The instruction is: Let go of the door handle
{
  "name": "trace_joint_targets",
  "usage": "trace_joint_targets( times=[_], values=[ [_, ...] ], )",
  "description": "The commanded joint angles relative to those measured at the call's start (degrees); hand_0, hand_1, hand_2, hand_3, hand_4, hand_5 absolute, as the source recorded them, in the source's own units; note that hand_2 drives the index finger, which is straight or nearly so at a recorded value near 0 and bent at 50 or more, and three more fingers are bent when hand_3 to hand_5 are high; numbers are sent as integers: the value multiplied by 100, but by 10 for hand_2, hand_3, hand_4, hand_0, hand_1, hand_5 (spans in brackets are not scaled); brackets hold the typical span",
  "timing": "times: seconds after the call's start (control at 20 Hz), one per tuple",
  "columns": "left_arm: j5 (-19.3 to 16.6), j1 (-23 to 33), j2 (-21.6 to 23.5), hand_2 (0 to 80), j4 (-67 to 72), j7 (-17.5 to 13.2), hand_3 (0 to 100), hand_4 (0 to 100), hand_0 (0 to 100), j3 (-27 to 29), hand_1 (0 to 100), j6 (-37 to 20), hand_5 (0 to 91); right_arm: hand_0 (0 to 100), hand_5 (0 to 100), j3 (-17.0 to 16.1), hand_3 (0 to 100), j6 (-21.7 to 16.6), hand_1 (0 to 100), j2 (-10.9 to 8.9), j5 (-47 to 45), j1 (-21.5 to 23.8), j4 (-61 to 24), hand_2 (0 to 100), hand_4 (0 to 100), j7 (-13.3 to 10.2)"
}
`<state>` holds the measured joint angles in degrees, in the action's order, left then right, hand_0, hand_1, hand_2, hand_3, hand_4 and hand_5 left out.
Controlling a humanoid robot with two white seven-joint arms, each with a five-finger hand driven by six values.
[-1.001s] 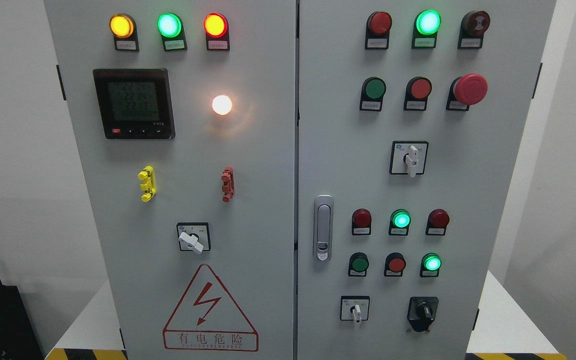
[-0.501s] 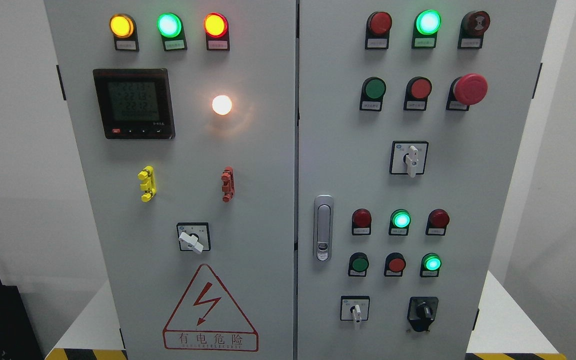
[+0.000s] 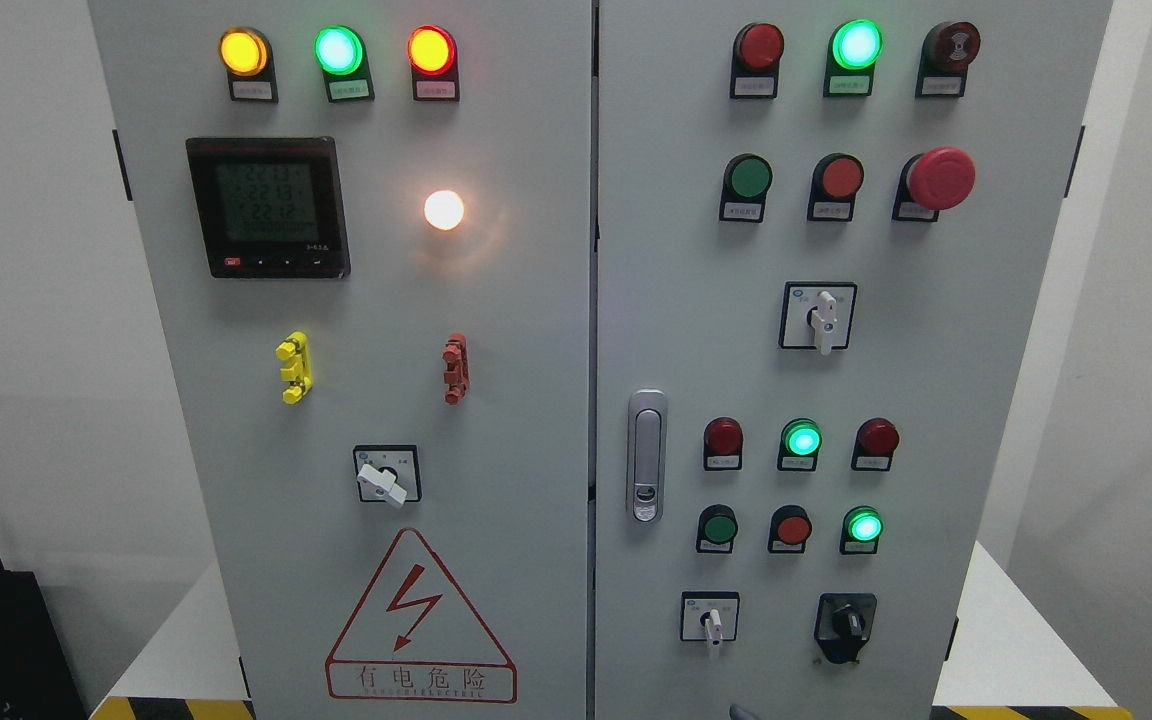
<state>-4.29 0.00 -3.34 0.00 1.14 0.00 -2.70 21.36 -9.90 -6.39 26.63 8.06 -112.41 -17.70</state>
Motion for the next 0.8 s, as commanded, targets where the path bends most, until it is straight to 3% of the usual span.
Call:
trace_joint_targets(
  times=[0.0, 0.15, 0.35, 0.75],
  values=[
    [-2, -18, 0, 0, 53, 0, 0, 0, 120, 9, 389, -3, 0, 321, 658, -62, 557, 23, 313, 718, 1387, -209, 473, 0, 544, -304],
    [-2, -18, 0, 0, 53, 0, 0, 0, 120, 9, 389, -3, 0, 296, 775, -70, 627, 32, 341, 894, 1809, -331, 649, 0, 634, -330],
    [7, -18, 0, 0, 53, 0, 0, 0, 120, 9, 389, -3, 0, 254, 979, -141, 810, 260, 347, 1087, 2661, -586, 895, 0, 791, -365],
    [-2, -17, 0, 0, 53, 0, 0, 0, 120, 9, 389, -3, 0, 227, 1000, -150, 947, 770, 350, 1193, 3839, -1104, 1107, 0, 883, -436]
  ],
)
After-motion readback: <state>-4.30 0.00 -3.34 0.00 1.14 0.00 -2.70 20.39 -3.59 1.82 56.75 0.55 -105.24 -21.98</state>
